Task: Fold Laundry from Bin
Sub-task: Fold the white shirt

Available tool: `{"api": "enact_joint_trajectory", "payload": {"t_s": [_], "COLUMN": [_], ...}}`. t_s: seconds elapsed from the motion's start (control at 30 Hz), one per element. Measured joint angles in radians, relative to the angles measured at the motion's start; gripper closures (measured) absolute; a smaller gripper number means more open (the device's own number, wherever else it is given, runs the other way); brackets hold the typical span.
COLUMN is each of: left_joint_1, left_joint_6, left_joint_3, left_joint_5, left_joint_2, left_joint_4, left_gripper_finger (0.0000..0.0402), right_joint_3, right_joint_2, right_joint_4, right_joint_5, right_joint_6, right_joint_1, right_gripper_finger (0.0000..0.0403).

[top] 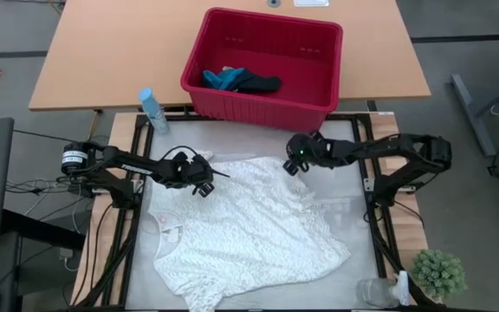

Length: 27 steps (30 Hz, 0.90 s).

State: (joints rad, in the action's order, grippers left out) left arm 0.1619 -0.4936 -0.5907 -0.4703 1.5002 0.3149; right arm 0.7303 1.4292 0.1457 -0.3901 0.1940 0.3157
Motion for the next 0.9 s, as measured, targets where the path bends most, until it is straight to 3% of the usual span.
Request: {"api": "enact_joint_trajectory", "payload": {"t_s": [0.17, 0.4, 0.9], "left_joint_1": [-0.008, -0.019, -0.019], "left_joint_6": [-0.001, -0.001, -0.001], "left_joint_3": [0.0, 0.0, 0.0], "left_joint_5": [-0.004, -0.009, -0.009], "left_joint_2": [0.0, 0.0, 0.0], "left_joint_4": [0.0, 0.0, 0.0], "left_gripper_finger": [0.0401, 0.0401, 0.0401], "right_joint_3": [-0.021, -0.099, -0.119], "right_joint_2": [0.0, 0.0, 0.001], "right_joint_4": [-0.01, -0.029, 0.005], "right_joint_5": [0.176, 0.183, 0.185], "right_joint_6": [0.0, 0.015, 0.026], "right_joint_1": [0.034, -0.01, -0.059], "right_gripper_finger": [0.0239, 0.0239, 0.024]}}
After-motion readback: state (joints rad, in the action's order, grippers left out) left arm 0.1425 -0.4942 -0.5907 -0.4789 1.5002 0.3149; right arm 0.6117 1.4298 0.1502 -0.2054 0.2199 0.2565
